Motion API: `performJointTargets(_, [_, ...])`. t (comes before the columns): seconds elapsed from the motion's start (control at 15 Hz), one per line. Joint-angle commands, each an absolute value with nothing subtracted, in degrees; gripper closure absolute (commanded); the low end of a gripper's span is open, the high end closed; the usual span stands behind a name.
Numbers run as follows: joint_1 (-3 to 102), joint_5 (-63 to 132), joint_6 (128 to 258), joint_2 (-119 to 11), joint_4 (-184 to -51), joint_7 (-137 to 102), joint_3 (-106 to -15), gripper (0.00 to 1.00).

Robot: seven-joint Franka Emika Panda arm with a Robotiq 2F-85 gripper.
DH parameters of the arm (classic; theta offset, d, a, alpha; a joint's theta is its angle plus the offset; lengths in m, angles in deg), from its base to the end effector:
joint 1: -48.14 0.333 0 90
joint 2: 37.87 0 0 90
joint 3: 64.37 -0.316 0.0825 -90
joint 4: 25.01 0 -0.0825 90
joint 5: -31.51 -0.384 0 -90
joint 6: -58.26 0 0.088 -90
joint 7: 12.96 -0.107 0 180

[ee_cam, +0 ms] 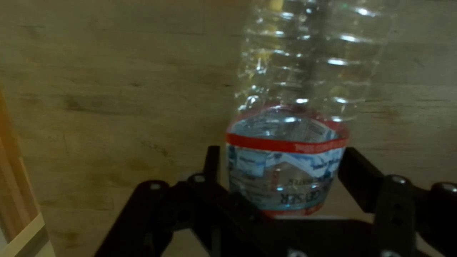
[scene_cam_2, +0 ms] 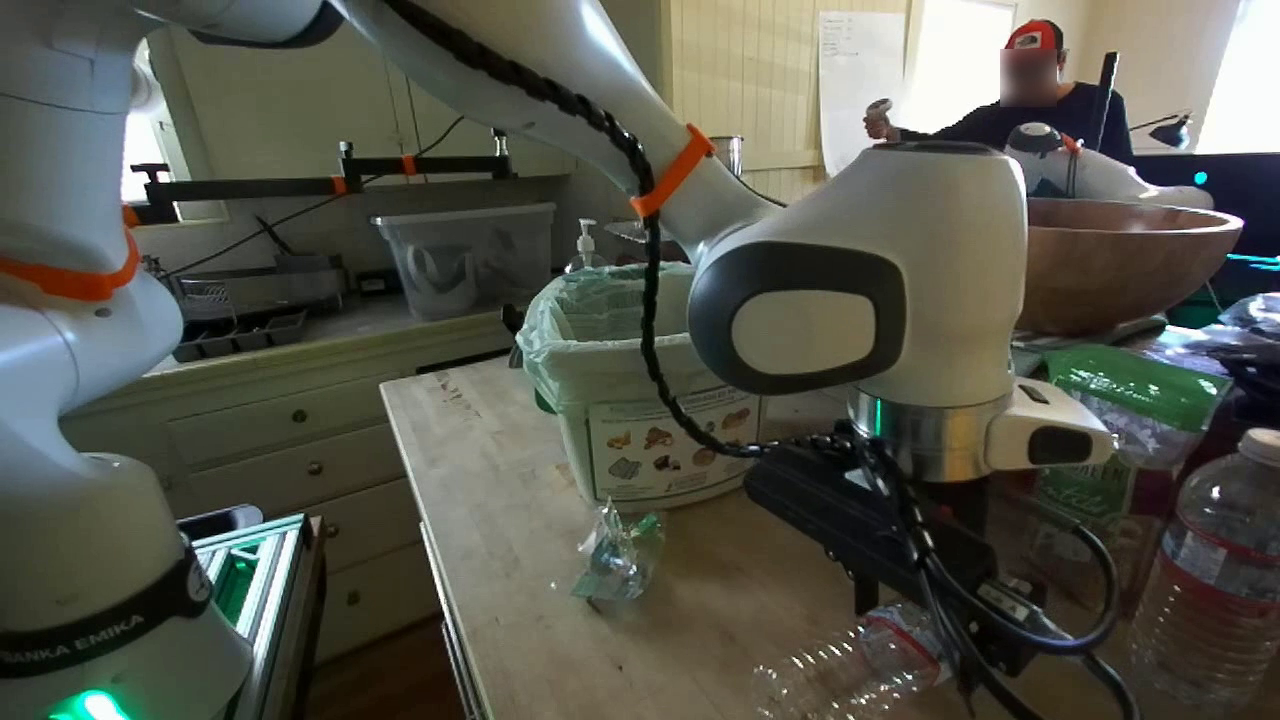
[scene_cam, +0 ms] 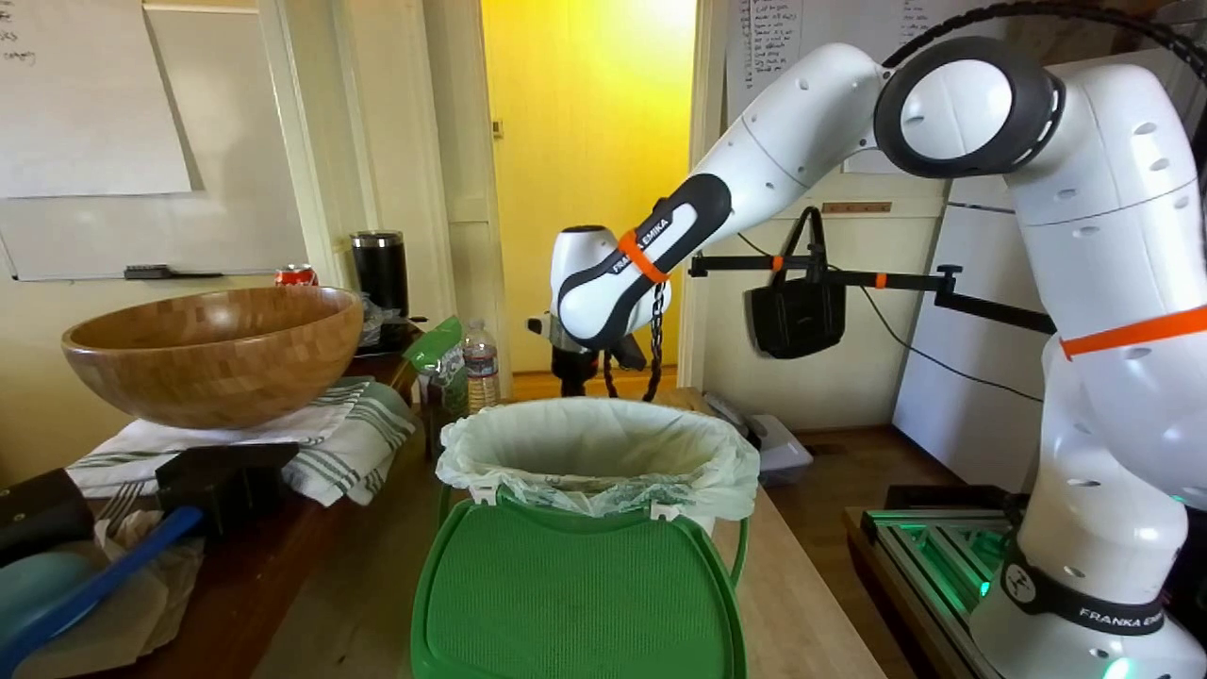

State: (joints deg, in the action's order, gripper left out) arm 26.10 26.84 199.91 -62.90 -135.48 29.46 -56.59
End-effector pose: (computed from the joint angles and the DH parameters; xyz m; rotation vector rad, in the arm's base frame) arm 0.5536 -0.3122 0.2737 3.0585 0.2677 0.1374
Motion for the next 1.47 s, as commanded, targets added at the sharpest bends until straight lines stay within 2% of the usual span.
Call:
performJointTargets(0.0, [25.1,27.2,194.3,-64.9,-132.3,30.4,-57.5,0.46])
performJointTargets(0.2, [25.1,26.8,191.3,-64.8,-130.9,30.7,-57.6,0.63])
performJointTargets(0.4, [25.2,26.6,190.0,-63.8,-130.6,31.0,-57.6,0.66])
performJointTargets(0.53, [25.5,26.8,190.0,-62.9,-131.3,31.0,-57.6,0.58])
performJointTargets(0.67, [25.7,27.1,190.3,-62.1,-131.9,31.0,-57.7,0.45])
performJointTargets(0.73, [25.9,27.2,190.4,-61.7,-132.2,31.1,-57.7,0.43])
performJointTargets(0.93, [26.8,28.1,190.6,-59.6,-133.3,30.0,-57.5,0.57])
performJointTargets(1.07, [27.3,28.4,190.4,-58.4,-133.6,30.0,-57.4,0.75])
performJointTargets(1.33, [28.2,29.1,190.1,-56.3,-134.3,29.6,-57.1,0.86])
performJointTargets(1.4, [28.5,29.4,190.1,-55.5,-134.6,29.5,-57.0,0.84])
